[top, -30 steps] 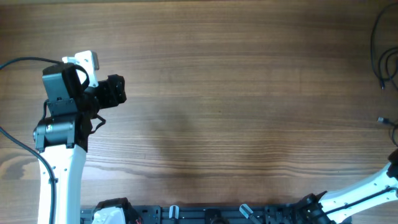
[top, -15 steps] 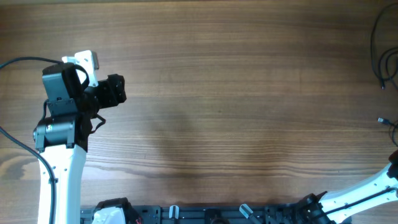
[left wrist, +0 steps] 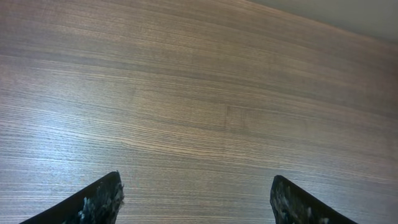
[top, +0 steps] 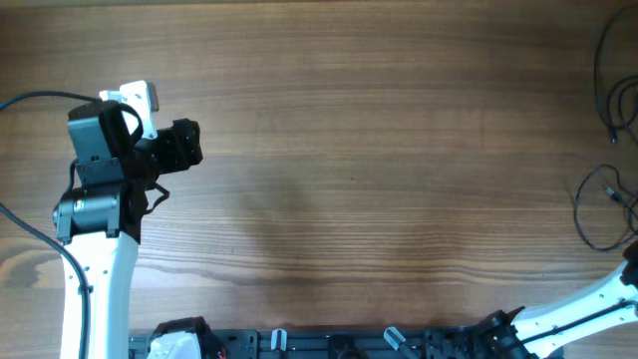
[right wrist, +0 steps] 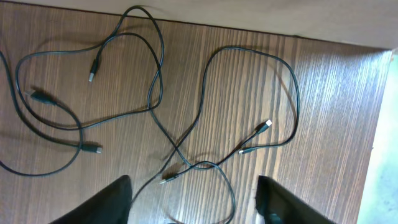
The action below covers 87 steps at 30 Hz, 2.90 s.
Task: Untangle cables
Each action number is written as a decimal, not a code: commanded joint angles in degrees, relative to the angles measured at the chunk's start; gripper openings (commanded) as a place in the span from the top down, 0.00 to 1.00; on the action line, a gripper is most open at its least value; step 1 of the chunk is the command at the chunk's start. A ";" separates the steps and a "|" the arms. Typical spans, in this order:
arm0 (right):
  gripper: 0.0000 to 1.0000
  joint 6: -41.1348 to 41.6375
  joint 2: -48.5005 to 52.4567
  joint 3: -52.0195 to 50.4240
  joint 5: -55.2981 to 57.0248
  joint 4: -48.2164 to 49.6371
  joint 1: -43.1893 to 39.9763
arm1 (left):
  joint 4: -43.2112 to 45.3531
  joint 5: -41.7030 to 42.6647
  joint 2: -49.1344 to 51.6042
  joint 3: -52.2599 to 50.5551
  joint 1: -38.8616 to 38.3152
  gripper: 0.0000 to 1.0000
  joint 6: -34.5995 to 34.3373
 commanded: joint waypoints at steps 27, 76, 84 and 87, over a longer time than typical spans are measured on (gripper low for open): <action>0.00 -0.28 -17.90 -0.20 1.60 -6.08 6.27 | 5.97 -0.15 0.04 1.03 0.11 0.19 -0.33; 0.00 -10.75 -13.60 -0.20 3.93 9.68 68.91 | 19.41 -14.73 0.48 1.68 -15.19 0.07 1.18; 0.00 -10.58 -7.50 -0.20 2.82 10.73 68.96 | 22.73 -13.42 9.33 5.49 -15.19 0.06 3.65; 0.00 -10.51 -5.97 -0.22 2.23 11.50 68.96 | 22.95 -13.35 12.94 9.01 -15.19 0.06 3.80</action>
